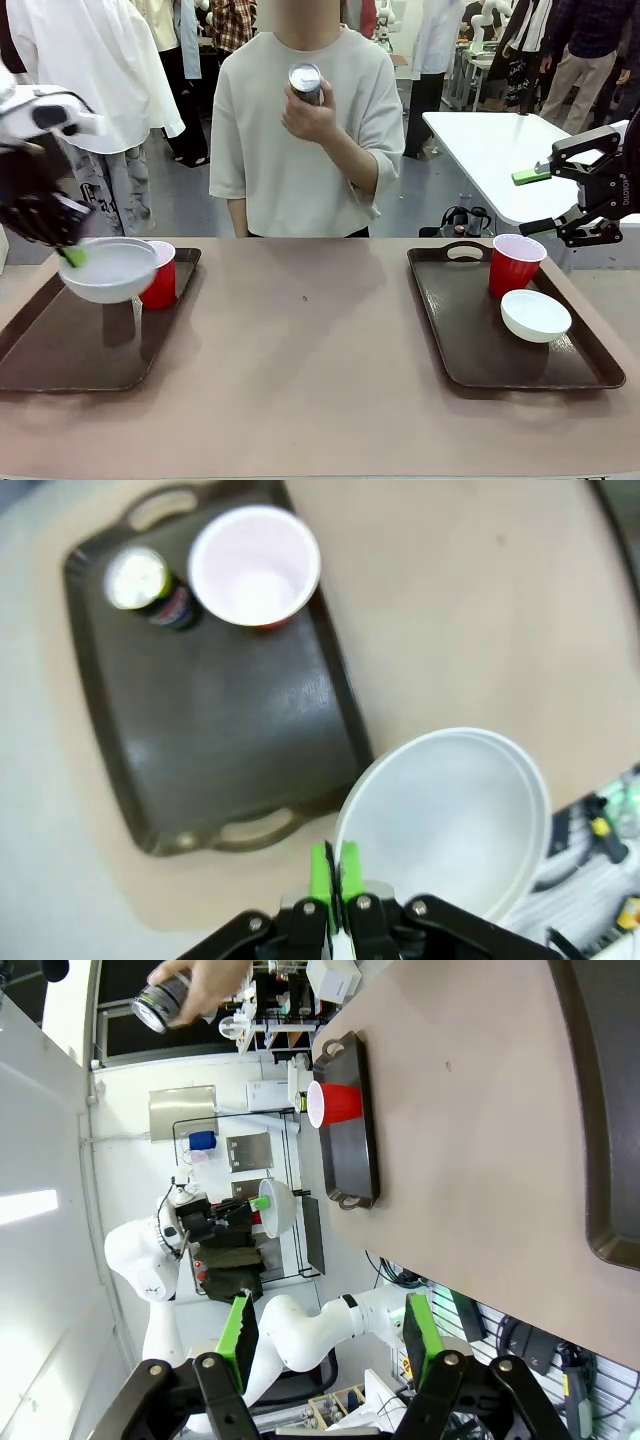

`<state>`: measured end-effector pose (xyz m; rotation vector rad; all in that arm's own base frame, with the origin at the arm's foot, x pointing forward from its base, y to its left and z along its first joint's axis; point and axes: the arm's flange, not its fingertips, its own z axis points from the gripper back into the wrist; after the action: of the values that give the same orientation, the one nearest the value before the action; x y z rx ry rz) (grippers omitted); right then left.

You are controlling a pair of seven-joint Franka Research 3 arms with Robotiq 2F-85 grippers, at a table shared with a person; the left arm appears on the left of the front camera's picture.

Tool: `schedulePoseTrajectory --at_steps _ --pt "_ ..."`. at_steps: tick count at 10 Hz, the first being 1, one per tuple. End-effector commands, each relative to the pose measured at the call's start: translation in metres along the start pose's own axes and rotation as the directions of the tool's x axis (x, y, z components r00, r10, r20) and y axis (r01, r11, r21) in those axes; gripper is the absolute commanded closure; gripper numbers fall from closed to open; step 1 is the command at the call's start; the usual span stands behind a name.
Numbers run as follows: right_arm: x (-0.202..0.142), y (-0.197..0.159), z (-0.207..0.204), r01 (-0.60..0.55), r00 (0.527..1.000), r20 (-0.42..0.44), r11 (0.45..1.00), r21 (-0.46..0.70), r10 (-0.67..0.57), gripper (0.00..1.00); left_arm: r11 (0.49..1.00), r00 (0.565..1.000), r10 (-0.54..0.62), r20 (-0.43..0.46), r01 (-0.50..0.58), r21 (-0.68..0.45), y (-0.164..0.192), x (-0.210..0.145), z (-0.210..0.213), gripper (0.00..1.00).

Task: Prepare tableware on both trays.
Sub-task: Pick up a Picnic Bowl from the table and place it on a Handle tray.

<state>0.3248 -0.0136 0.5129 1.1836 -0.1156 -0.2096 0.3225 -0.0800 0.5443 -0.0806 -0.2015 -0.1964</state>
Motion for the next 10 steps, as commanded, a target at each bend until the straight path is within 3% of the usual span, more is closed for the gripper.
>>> schedulePoseTrajectory --at_steps 1,4,7,10 --pt "0.001 -0.002 0.001 -0.017 1.000 -0.009 1.000 -0.003 0.017 0.24 0.998 0.999 0.040 0.007 -0.039 -0.039 0.050 0.004 -0.017 1.00" --pt "0.001 -0.002 0.001 -0.017 1.000 -0.009 1.000 -0.003 0.017 0.24 0.995 1.000 0.008 -0.014 -0.010 -0.097 0.094 -0.002 -0.035 1.00" --pt "0.001 -0.002 0.001 -0.017 1.000 -0.009 1.000 -0.003 0.017 0.24 0.990 0.998 0.002 0.055 0.006 -0.143 0.133 -0.017 -0.084 1.00" --pt "0.001 -0.002 0.001 -0.017 1.000 -0.009 1.000 -0.003 0.017 0.24 0.987 0.994 0.016 0.108 0.002 -0.159 0.148 -0.021 -0.123 1.00"
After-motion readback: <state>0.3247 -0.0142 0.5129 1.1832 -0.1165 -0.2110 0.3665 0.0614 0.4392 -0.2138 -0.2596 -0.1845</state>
